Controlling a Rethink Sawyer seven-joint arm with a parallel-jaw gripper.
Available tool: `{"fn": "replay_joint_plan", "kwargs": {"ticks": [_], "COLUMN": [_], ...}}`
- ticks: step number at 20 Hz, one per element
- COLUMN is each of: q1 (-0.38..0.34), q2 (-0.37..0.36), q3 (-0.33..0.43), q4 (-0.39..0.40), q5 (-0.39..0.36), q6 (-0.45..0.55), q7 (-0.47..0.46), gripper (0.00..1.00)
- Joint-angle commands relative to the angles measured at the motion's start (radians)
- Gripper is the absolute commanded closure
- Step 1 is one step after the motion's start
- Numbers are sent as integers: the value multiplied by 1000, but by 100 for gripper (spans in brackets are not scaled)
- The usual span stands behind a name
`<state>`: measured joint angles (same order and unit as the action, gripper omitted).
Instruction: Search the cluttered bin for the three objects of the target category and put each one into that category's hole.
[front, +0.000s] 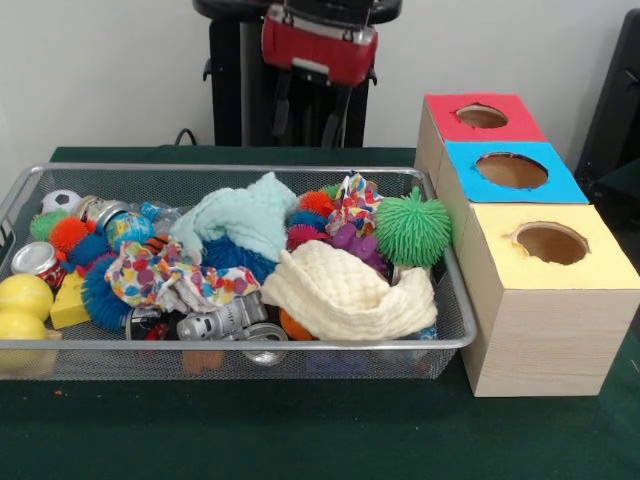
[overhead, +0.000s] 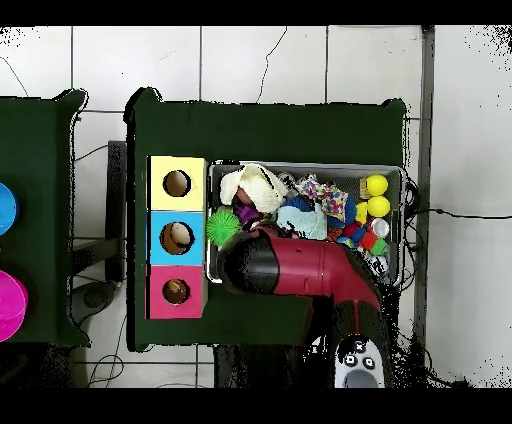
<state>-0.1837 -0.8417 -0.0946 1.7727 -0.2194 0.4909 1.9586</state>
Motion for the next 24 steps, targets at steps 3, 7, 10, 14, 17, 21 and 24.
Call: {"fn": "replay_joint_plan", "kwargs": {"ticks": [3,7,10,14,17,21,24], "q1": [-50,-68,-83,-83,-73,-68,-63], "q2": [-74,-45,4,69,106,174,218], "q3": [30,15,2,-29,-57,-93,-114], "q4": [-3,-13,-20,-30,-56,-93,-121], "q5": [-14,-58,-95,-144,-167,-178,-181], "q6": [111,55,-19,-100,-121,-160,-195], "q7": [-2,5,19,56,74,98,111], "gripper": [0,0,0,0,0,0,0]}}
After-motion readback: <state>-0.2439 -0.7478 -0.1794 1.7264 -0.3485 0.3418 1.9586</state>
